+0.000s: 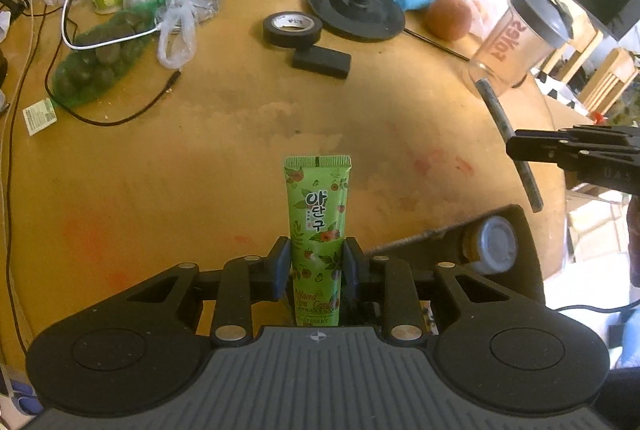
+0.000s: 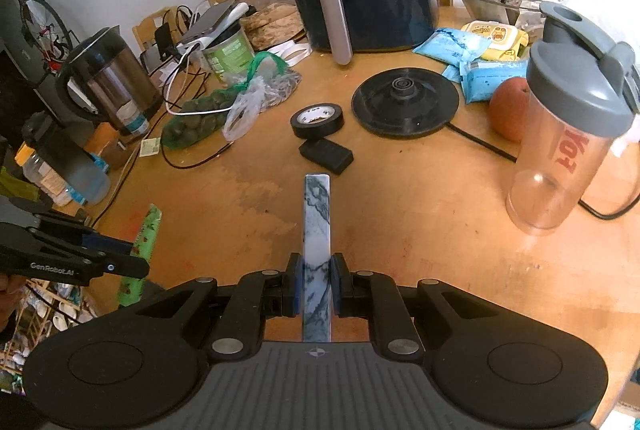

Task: Organize objects
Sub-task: 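Grasp and lift the marbled stick with the right gripper while the left holds the tube, then lower the green tube into the box with the left gripper while the right lowers the marbled stick in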

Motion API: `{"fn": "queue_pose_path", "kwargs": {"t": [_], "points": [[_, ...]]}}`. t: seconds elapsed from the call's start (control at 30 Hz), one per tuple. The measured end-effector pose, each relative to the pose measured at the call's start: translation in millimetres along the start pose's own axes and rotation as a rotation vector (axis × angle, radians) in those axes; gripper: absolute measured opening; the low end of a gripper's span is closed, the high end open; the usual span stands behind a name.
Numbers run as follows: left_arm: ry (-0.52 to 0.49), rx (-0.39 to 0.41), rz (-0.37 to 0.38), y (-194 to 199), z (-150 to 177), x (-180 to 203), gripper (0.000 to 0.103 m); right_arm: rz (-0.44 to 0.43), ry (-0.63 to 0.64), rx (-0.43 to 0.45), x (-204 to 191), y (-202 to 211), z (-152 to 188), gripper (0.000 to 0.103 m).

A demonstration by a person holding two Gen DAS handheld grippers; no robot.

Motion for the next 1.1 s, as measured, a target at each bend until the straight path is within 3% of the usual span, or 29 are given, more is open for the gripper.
{"fn": "queue_pose_path", "kwargs": {"t": [0.57,0.87,1.1], "points": [[-0.054,-0.021,0.102,5.8,17.6,48.9,0.028,-0.088,-0.002,-0.019,-12.2,24.8,35.1,0.017],[0.075,-0.007,0.235,5.9,27.0,55.1,0.029,-0.114,-0.011,-0.022,-15.1,34.4,52.2,0.017],[0.098,0.015,0.176,12.5,33.5,55.3,0.04,-0.126,-0.008,-0.031,-15.2,39.5,64.4,0.017]]}}
Point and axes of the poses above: each gripper's, at about its wrist camera, not at the fingertips, and y roughly against the way its jaws point, x to its right, z to its underside, the point moved 2 cm from there along -y, roughly the way its jaws point, and after that the axes turned 2 degrees about -y, right-handed, at the moved point
